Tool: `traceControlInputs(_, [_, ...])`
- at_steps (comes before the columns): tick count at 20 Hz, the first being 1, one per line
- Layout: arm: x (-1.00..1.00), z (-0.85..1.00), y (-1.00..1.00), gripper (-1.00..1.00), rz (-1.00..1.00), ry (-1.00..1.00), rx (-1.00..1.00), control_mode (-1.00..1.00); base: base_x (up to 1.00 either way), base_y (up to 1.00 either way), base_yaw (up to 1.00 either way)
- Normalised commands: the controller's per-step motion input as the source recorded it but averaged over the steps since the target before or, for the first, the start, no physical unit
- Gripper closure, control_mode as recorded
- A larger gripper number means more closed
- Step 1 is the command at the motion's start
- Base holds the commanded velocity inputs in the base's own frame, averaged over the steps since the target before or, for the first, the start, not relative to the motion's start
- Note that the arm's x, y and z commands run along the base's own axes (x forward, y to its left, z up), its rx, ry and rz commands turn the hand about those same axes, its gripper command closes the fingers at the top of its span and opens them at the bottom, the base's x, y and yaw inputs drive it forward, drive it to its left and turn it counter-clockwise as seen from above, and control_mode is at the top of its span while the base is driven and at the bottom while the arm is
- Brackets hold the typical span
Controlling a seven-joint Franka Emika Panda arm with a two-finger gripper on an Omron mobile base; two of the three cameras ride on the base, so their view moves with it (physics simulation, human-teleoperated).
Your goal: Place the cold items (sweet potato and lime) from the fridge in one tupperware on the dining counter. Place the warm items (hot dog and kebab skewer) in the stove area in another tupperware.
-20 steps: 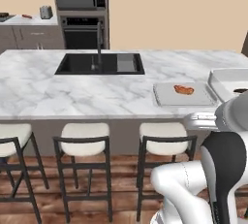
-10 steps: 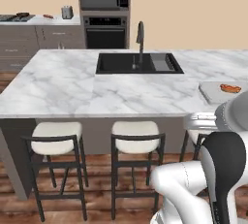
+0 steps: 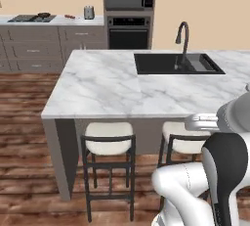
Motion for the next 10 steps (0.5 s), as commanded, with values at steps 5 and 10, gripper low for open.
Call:
traceControlInputs(5, [0.00, 0.00, 0.00, -1.00, 0.00, 0.00, 0.00, 1.00, 0.00, 1.00, 0.00])
traceControlInputs(10, [0.00, 0.00, 0.00, -1.00, 0.00, 0.00, 0.00, 1.00, 0.00, 1.00, 0.00])
